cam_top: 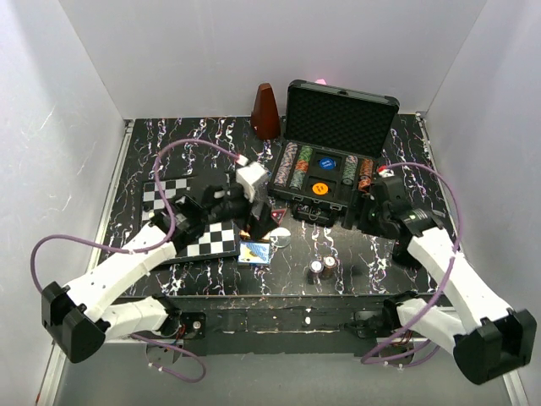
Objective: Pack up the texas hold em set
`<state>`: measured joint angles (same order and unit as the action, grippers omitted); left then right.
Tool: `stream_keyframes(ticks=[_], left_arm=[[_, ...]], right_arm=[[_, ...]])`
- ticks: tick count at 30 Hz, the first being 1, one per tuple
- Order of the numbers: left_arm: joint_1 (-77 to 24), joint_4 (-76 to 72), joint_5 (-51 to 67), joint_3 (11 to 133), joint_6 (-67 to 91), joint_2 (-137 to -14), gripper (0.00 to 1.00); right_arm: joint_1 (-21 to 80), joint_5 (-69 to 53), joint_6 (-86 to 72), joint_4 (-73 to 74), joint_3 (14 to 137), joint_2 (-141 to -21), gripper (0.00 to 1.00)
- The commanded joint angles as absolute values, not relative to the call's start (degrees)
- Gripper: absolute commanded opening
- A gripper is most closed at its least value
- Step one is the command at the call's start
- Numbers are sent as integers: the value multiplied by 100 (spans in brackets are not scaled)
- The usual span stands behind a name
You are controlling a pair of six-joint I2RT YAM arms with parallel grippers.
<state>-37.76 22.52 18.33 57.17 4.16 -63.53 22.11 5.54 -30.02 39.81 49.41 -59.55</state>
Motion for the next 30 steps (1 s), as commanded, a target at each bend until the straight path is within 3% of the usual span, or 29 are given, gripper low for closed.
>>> stream_keyframes(ticks=[1, 11, 16, 25, 27, 30], left_arm=[[-4770, 2119, 1520, 5529, -263, -6485, 98], [-6591, 2065, 1100, 6090, -501, -8356, 98], [-6733, 2066, 431, 6547, -492, -9183, 95], [-6741, 1854, 791, 6952, -325, -10089, 95], [-6733, 1855, 843, 7013, -325, -10221, 90], [-6733, 1907, 870, 7110, -281, -10371, 69]], right_arm=[[2014, 1047, -3190, 4281, 4825, -5414, 93], [1793, 817, -3340, 4008, 4676, -5037, 90], [1784, 888, -3357, 4131, 4588, -4527, 90], [1758, 1151, -3331, 4386, 4641, -3683, 92], [1758, 1151, -3331, 4386, 4649, -3578, 92], [1767, 1213, -3314, 4386, 4649, -3516, 93]])
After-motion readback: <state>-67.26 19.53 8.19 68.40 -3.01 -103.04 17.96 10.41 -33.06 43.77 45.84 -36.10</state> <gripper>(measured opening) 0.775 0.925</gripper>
